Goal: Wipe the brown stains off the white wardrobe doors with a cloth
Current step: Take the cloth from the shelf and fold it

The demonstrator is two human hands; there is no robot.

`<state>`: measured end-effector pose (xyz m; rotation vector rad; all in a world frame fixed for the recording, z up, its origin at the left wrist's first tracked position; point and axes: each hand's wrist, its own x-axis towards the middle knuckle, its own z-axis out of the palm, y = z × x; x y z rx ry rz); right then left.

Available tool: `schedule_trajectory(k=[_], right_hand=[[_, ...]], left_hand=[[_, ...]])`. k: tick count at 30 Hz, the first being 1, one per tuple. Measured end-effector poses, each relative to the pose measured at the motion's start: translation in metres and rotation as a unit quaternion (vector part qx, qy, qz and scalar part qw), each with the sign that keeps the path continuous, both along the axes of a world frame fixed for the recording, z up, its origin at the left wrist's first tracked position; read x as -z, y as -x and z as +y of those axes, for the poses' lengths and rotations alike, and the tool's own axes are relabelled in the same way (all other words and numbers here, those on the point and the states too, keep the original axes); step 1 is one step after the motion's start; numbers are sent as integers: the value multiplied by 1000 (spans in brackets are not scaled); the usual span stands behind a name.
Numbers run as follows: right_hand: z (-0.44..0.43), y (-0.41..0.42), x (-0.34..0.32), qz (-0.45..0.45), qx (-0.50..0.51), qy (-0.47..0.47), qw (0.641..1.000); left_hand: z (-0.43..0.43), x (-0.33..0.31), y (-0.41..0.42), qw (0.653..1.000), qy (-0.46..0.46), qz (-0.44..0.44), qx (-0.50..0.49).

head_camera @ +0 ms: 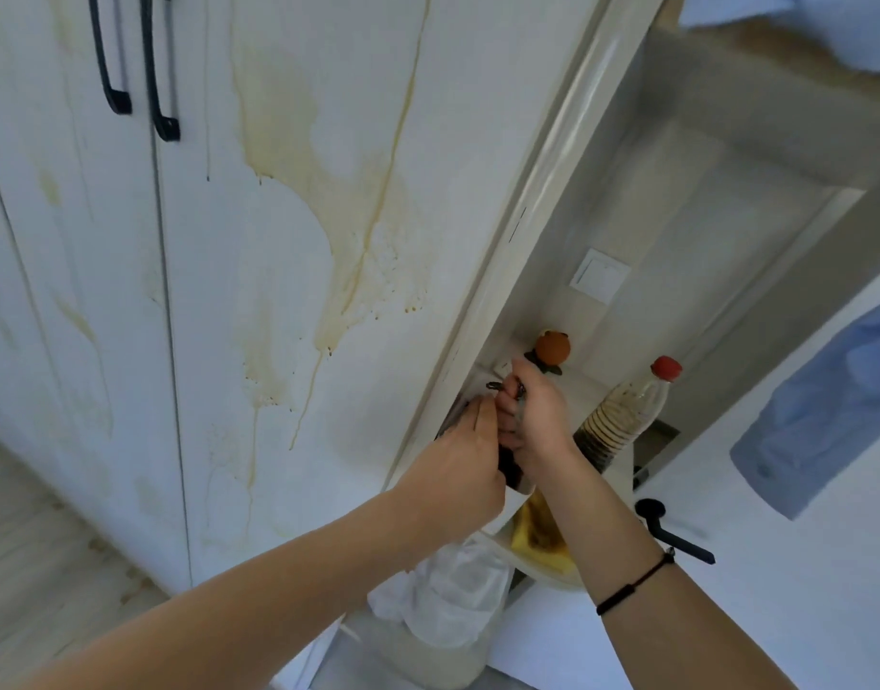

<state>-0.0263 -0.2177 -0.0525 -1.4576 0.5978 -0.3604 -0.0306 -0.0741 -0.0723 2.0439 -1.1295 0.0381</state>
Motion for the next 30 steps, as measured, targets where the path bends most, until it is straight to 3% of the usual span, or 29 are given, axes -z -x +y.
schedule_trajectory(k=[3, 9, 18, 30], right_hand=[[1, 1, -2, -30, 9, -45, 998], [-1, 11, 5, 25, 36, 51, 998], [9, -11, -19, 79, 114, 16, 990], [12, -9, -1, 53, 139, -6, 989]], left_hand=[[4, 1, 3, 1000, 17, 6, -4], [7, 4, 12, 1000, 8, 12, -14], [8, -5, 18, 998, -56, 4, -12], [21, 8, 26, 995, -91, -10, -34]])
